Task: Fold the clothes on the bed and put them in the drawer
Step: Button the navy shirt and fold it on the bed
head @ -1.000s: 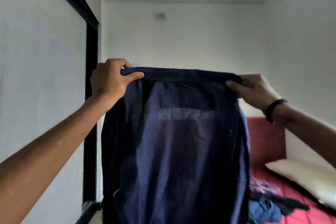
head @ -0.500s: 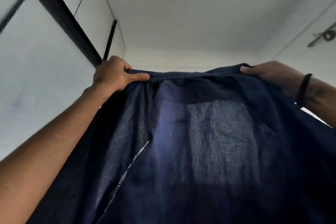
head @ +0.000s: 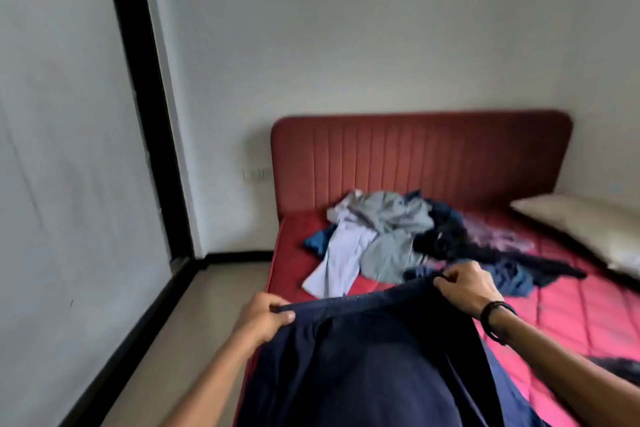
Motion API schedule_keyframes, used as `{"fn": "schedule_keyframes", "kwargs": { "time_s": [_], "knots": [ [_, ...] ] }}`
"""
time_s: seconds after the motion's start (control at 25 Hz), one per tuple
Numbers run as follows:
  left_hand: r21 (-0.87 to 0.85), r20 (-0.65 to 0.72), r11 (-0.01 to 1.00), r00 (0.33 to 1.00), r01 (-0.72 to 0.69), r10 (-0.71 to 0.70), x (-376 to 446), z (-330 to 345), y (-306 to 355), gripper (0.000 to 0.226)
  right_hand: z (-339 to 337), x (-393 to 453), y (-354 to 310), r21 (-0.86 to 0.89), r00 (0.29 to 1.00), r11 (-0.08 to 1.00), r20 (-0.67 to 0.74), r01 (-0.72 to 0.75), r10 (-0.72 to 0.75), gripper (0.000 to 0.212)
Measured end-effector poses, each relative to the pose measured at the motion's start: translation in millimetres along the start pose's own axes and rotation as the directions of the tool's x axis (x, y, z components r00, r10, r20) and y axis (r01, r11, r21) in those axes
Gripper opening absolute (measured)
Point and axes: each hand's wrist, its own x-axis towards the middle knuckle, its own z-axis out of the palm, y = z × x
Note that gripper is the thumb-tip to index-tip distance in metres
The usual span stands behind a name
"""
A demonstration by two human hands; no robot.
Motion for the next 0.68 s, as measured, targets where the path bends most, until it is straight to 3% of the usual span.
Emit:
{"fn": "schedule_keyframes", "kwargs": {
  "time_s": [0.08, 0.2, 0.32, 0.4, 0.48, 0.56, 0.68],
  "knots": [
    [-0.096, -0.075, 0.989, 0.99, 0.112, -0.12, 3, 53, -31, 0.024, 61, -1, 35, -0.086, 0.996, 0.995, 0.07, -0.053, 0.059, 0.028],
    [-0.213, -0.204, 0.968, 0.963, 0.131, -0.175, 15, 94, -40, 0.026, 102, 4, 56, -0.184, 0.989, 0.977, 0.082, -0.104, 0.121, 0.024],
    [-0.149, -0.368, 0.989, 0.928, 0.012, -0.067, 18, 101, -29, 0.017, 95, -7, 50, -0.192, 0.995, 0.98, -0.091, -0.057, 0.04, 0.02],
    [-0.058, -0.391, 0.996, 0.919, -0.075, 0.046, -8, 108, -23, 0.013, 94, -45, 53, -0.232, 0.979, 0.973, -0.192, 0.02, -0.066, 0.015],
    [0.012, -0.362, 0.993, 0.925, -0.12, 0.116, -54, 127, -26, 0.012, 110, -105, 63, -0.139, 0.978, 0.99, -0.203, 0.028, -0.056, 0.013],
    [0.016, -0.316, 0.988, 0.936, -0.157, 0.154, -103, 152, -30, 0.014, 134, -161, 72, 0.069, 0.988, 0.995, -0.128, -0.072, 0.08, 0.014],
    [0.01, -0.108, 0.988, 0.982, -0.154, 0.154, -143, 186, -38, 0.011, 171, -212, 78, 0.342, 0.973, 0.912, 0.044, -0.226, 0.225, 0.013]
  ]
}}
